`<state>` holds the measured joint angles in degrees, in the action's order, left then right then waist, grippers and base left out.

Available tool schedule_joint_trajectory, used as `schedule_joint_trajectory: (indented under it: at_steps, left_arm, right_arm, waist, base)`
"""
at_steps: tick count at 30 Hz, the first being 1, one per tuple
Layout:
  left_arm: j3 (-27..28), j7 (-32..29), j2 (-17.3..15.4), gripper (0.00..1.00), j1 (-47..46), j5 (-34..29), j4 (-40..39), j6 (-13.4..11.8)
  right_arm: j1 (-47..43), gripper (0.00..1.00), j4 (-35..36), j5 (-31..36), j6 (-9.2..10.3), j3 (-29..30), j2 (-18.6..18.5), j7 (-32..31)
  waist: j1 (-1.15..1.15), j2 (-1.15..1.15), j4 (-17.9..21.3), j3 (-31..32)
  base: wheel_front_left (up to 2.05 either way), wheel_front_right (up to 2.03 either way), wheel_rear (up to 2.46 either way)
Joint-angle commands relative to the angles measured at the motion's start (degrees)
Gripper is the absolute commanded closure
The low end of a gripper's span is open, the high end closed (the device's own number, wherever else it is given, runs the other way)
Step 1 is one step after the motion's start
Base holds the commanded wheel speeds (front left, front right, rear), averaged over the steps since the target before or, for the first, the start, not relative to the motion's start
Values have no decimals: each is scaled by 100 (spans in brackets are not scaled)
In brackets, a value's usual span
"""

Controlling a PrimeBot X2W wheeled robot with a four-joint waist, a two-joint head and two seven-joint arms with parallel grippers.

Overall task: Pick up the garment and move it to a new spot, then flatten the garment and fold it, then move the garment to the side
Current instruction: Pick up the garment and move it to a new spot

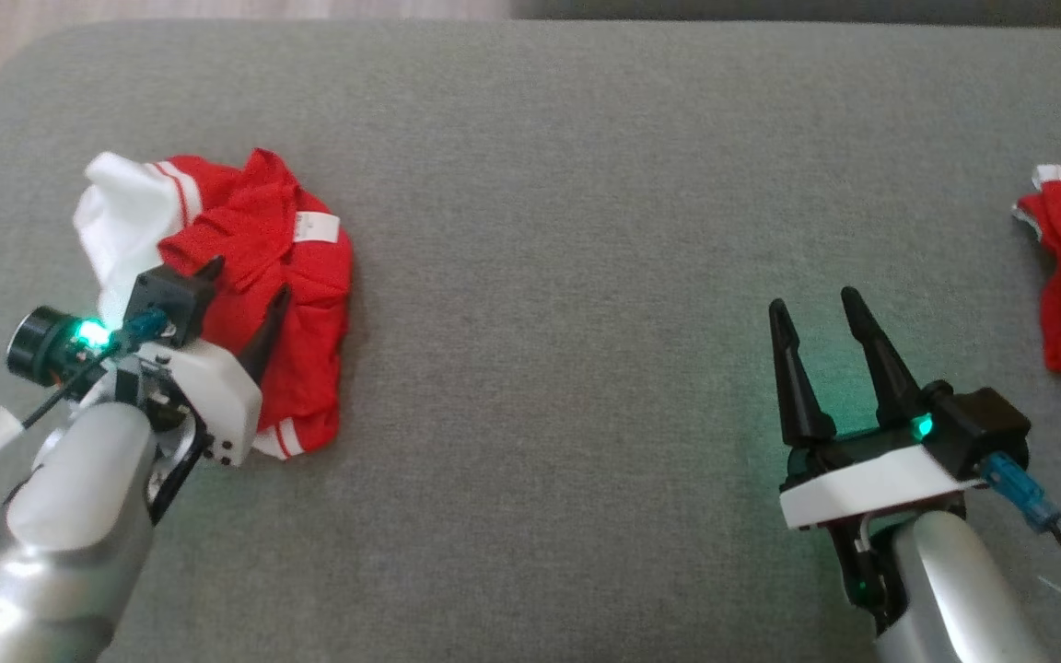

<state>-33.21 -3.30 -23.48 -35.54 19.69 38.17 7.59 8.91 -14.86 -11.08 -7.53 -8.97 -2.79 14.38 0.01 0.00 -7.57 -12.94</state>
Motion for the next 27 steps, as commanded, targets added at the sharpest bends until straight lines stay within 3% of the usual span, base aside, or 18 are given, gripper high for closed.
schedule_joint_trajectory:
  at_steps: [1,10,11,12,20,27]
  left_arm:
    - [125,27,-344,0,-366,67,47,-11]
    - [118,207,-309,3,-664,73,868,-115]
    - [120,223,-289,72,-687,90,950,-114]
    - [130,282,-267,100,-708,112,1005,-112]
    - [275,1448,-128,100,-877,187,858,-160]
    - [546,1814,-94,100,-887,206,-349,-262]
  right_arm:
    - [211,0,223,-11,4,-111,-9,62]
    - [259,0,221,7,4,-46,-9,62]
    - [263,0,215,14,4,-38,-9,62]
    - [267,0,208,20,4,-30,-9,62]
    - [237,0,94,-28,4,-55,-9,62]
    - [176,0,33,-107,4,-81,-9,62]
  waist:
    - [-1,0,127,-118]
    - [-1,0,255,-200]
    - [-1,0,267,-200]
    - [-1,0,277,-195]
    - [-1,0,367,60]
    - [-1,0,461,325]
  base:
    - [0,0,0]
    - [0,0,0]
    - [0,0,0]
    - [0,0,0]
    - [0,0,0]
    - [0,0,0]
